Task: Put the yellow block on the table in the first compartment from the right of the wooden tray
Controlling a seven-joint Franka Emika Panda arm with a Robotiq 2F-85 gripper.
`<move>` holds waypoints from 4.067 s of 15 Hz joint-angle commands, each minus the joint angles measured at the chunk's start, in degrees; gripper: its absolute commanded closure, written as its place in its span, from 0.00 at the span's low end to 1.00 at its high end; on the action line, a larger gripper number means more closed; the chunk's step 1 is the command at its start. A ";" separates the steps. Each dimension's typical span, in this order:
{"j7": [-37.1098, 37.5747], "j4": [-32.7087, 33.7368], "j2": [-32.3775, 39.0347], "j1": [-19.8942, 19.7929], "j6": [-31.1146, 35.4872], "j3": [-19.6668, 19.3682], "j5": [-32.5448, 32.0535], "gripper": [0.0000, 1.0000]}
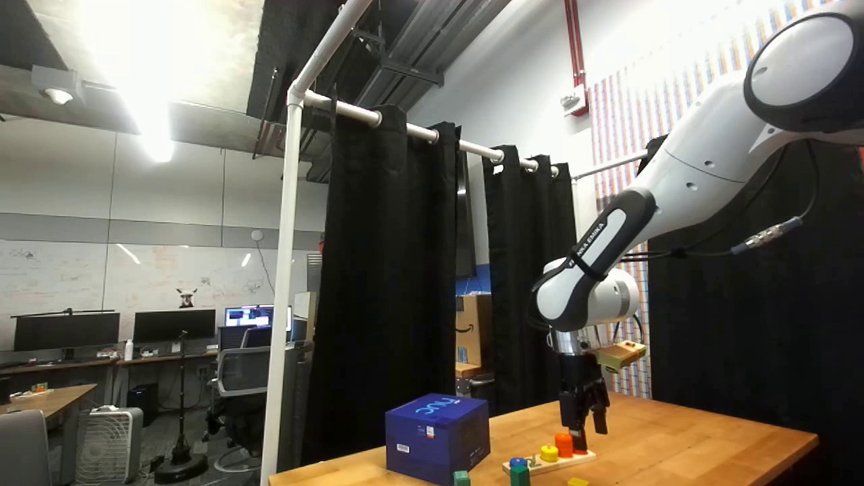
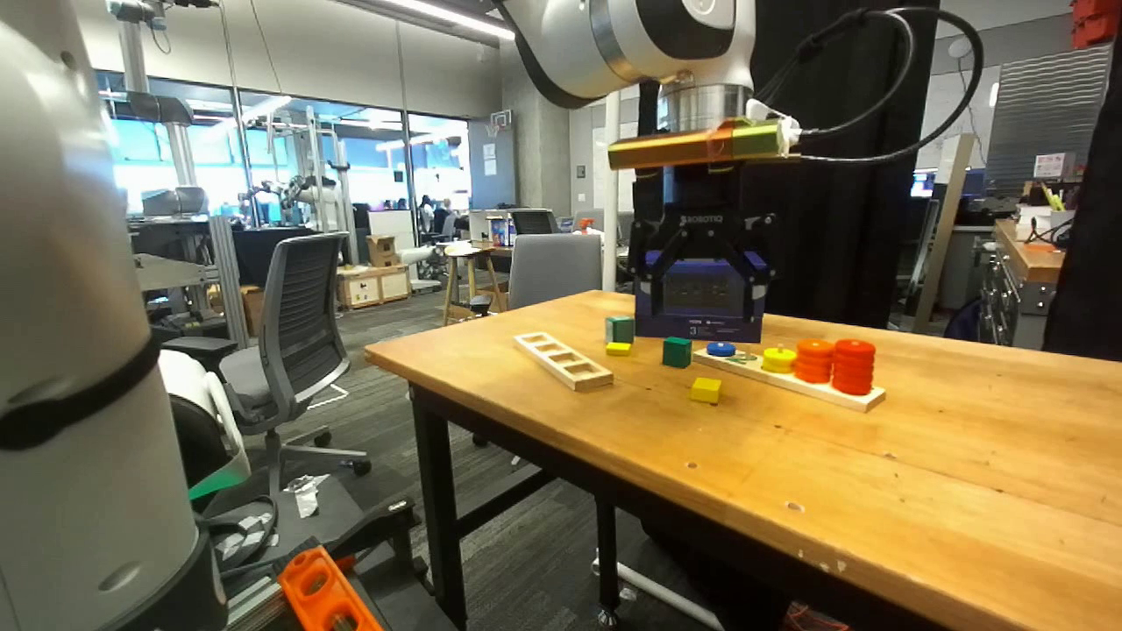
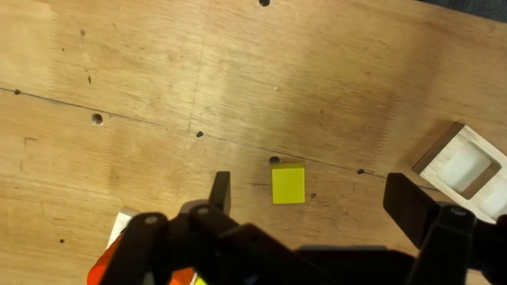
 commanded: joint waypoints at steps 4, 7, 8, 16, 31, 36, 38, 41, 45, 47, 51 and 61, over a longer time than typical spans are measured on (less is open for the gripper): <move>-3.05 1.68 6.95 -2.12 7.29 -0.74 1.79 0.00; -2.09 3.07 10.23 -2.60 8.39 -0.25 0.84 0.00; -1.62 3.58 11.23 -2.54 8.44 -0.03 0.59 0.00; -0.60 8.11 17.62 -2.58 7.83 1.22 -0.23 0.00; -1.00 11.70 19.13 -2.80 6.25 1.91 -0.03 0.81; -0.23 10.50 16.46 -2.30 4.46 2.49 0.47 0.82; 0.21 9.84 15.44 -2.01 4.05 2.92 0.52 0.82; 0.49 8.93 13.82 -1.29 2.82 3.69 -0.04 0.82; -1.01 7.93 11.89 -0.08 0.53 5.43 0.55 0.82; -2.03 6.91 11.01 0.69 -0.39 6.58 0.86 0.82; -4.08 5.25 9.88 2.53 -1.96 8.83 1.04 0.82; -5.28 2.79 7.77 4.82 -2.19 10.40 0.93 0.82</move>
